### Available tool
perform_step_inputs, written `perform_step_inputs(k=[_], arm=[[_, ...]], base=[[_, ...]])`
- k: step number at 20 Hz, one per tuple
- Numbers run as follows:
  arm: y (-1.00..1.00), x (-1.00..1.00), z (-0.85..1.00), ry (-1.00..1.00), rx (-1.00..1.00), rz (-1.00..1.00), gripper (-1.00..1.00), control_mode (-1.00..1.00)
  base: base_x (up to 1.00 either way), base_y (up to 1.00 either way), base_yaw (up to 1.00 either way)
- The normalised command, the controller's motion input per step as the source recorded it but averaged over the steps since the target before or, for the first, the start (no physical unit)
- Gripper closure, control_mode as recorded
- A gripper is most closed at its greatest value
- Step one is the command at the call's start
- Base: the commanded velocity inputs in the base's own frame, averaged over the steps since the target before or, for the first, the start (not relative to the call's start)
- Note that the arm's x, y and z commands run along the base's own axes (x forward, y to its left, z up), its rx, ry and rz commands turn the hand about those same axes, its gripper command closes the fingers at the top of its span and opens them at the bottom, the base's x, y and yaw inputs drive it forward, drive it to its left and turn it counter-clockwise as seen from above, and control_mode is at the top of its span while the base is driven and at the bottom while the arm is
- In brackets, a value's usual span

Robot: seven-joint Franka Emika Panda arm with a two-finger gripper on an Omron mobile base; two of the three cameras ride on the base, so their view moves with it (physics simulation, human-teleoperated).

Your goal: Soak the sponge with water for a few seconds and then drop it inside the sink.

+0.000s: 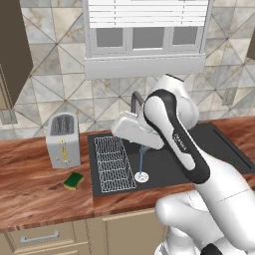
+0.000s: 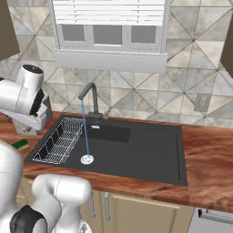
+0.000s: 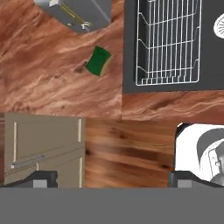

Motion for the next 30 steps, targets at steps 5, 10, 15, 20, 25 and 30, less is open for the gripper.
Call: perform_step_inputs(k=[5, 10, 15, 20, 25, 30], arm=[[0.00, 0.34, -0.01, 0.41, 0.00, 0.00, -1.00, -1.00], [0.02, 0.21, -0.07, 0.25, -0.02, -0.02, -1.00, -1.00], [0.16, 0.20, -0.10, 0.09, -0.19, -0.01, -1.00, -1.00], [0.25, 0.19, -0.06, 0.02, -0.27, -0.01, -1.00, -1.00], [0.19, 0.27, 0.00, 0.04, -0.21, -0.02, -1.00, -1.00], [0.02, 0.31, -0.04, 0.04, -0.09, -0.04, -1.00, -1.00]], base=[[0.00, 0.00, 0.00], [0.00, 0.00, 0.00], [0.00, 0.00, 0.00], [0.00, 0.00, 0.00], [0.00, 0.00, 0.00], [0.00, 0.00, 0.00]])
